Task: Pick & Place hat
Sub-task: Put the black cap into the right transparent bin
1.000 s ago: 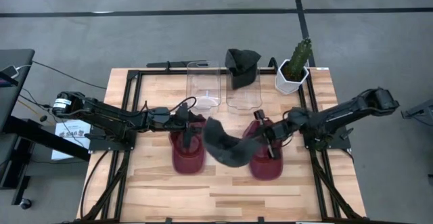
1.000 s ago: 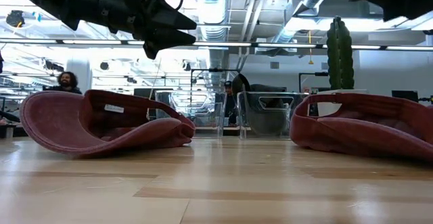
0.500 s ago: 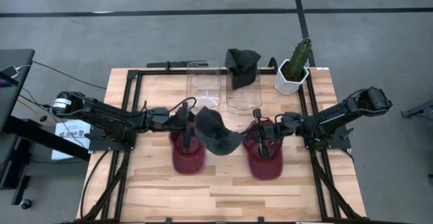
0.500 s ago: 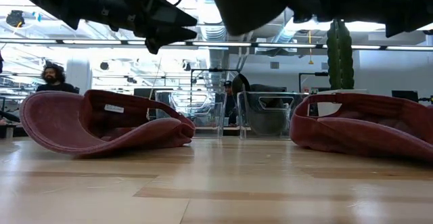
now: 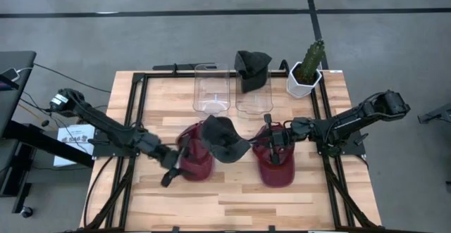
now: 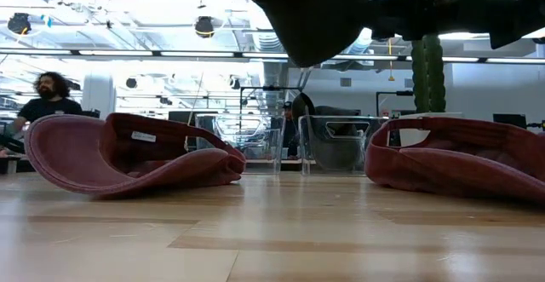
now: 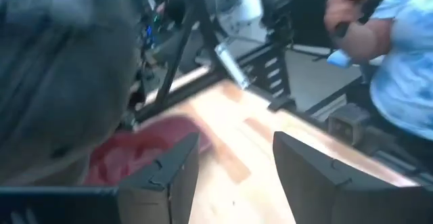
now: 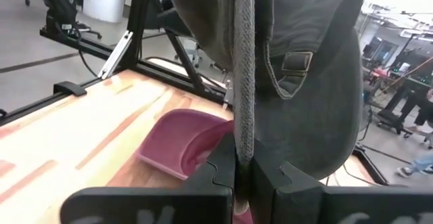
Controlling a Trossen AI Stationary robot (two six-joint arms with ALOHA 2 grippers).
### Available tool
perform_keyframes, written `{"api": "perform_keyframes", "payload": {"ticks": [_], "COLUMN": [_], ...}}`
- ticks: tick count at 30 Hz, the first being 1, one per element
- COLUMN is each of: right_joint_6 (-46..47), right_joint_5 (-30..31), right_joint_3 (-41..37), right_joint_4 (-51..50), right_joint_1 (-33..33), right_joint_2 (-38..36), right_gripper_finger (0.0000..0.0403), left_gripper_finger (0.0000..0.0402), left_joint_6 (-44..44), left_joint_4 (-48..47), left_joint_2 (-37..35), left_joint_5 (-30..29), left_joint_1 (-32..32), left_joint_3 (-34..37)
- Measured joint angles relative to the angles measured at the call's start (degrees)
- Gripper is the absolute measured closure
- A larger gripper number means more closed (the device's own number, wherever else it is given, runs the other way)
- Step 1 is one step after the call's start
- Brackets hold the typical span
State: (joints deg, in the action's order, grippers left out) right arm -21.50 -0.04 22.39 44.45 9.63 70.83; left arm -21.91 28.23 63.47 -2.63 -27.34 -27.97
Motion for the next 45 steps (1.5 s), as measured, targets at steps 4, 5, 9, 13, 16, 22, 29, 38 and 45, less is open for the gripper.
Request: {"api": "perform_keyframes", "payload": {"ticks": [4,5,9,13,16,22,29,38,45], "right_joint_6": [0.02,0.02,0.44,0.44,0.43,0.48,2.46,3.52,3.65], "right_joint_5": [-0.06,-0.06,-0.08,-0.15,-0.08,-0.06,-1.47,-6.23,-7.93], "right_joint_3": [0.0,0.0,0.0,0.0,0.0,0.0,0.0,0.0,0.01], "right_joint_4": [-0.39,-0.51,-0.9,-1.94,-4.18,-8.08,-11.45,-12.6,-14.22], "right_joint_1": [0.0,0.0,0.0,0.0,-0.26,-1.71,-3.83,-4.52,-4.52], "right_joint_2": [-0.05,-0.05,-0.05,-0.05,-0.04,-0.03,-0.03,-0.03,-0.03], "right_gripper_finger": [0.0397,0.0397,0.0397,0.0396,0.0396,0.0396,0.0396,0.0396,0.0396], "left_gripper_finger": [0.0215,0.0215,0.0215,0.0215,0.0215,0.0215,0.0215,0.0215,0.0215], "left_joint_6": [-2.11,-3.05,-6.9,-11.9,-13.74,-13.88,-13.88,-13.68,-12.1], "left_joint_4": [-0.44,-1.1,-1.23,-1.26,-1.2,-0.7,-0.21,0.25,0.89], "left_joint_2": [-1.52,-1.42,0.05,1.88,2.89,3.03,3.03,3.03,3.03], "left_joint_5": [-7.06,-10.04,-25.04,-38.7,-44.6,-45.75,-45.8,-40.77,-35.91], "left_joint_1": [-5.11,-6.14,-8.47,-9.28,-9.5,-9.5,-9.5,-7.43,-4.01], "left_joint_3": [-0.02,-0.02,0.0,0.0,0.0,0.0,0.0,0.0,0.0]}}
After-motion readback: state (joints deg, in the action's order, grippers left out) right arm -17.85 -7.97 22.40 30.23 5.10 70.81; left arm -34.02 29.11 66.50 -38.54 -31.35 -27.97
